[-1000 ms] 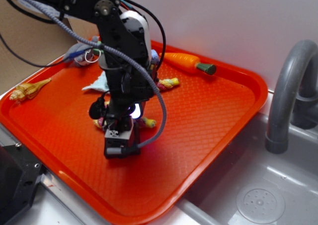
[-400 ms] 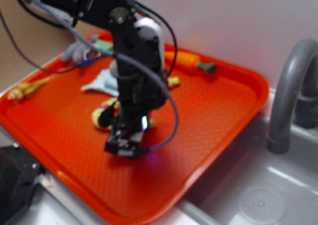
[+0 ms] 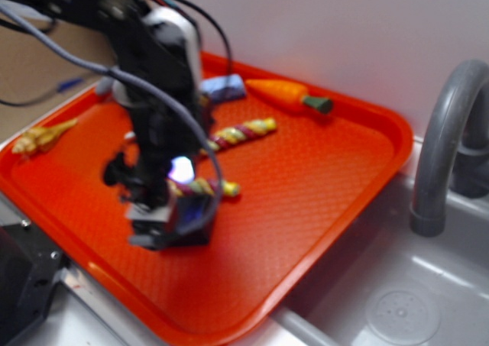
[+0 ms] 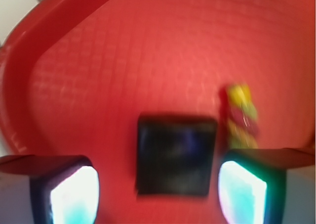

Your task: Grab the black box.

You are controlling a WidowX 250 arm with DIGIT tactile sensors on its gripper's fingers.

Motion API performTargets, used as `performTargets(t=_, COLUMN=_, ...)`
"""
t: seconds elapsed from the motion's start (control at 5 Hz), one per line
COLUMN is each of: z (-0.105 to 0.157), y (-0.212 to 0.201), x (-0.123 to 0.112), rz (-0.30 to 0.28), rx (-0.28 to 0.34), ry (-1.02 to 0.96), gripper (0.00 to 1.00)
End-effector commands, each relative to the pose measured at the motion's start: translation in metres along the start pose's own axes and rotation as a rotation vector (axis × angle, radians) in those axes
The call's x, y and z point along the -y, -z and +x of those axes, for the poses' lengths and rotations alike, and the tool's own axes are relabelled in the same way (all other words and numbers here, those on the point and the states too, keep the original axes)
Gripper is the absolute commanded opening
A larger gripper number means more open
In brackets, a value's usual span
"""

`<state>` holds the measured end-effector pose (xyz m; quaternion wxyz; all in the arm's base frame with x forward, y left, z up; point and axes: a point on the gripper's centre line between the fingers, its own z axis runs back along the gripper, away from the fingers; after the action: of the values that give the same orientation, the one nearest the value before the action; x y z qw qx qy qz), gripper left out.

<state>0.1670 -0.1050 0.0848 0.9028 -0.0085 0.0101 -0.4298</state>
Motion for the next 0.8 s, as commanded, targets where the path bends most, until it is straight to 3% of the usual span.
performTargets(t=0.0, z=-0.007, y=0.012, x=0.007, rz=0.036, rx=0.071, ry=0.014, gripper=1.00)
performTargets(t=0.2, z=-0.001, y=0.028, x=0.003, rz=0.031, rx=0.103, ry=0.023, gripper=1.00)
performTargets(t=0.6, z=0.017, y=0.051, x=-0.011, rz=0.029, rx=0.034, ry=0.013, gripper=1.00)
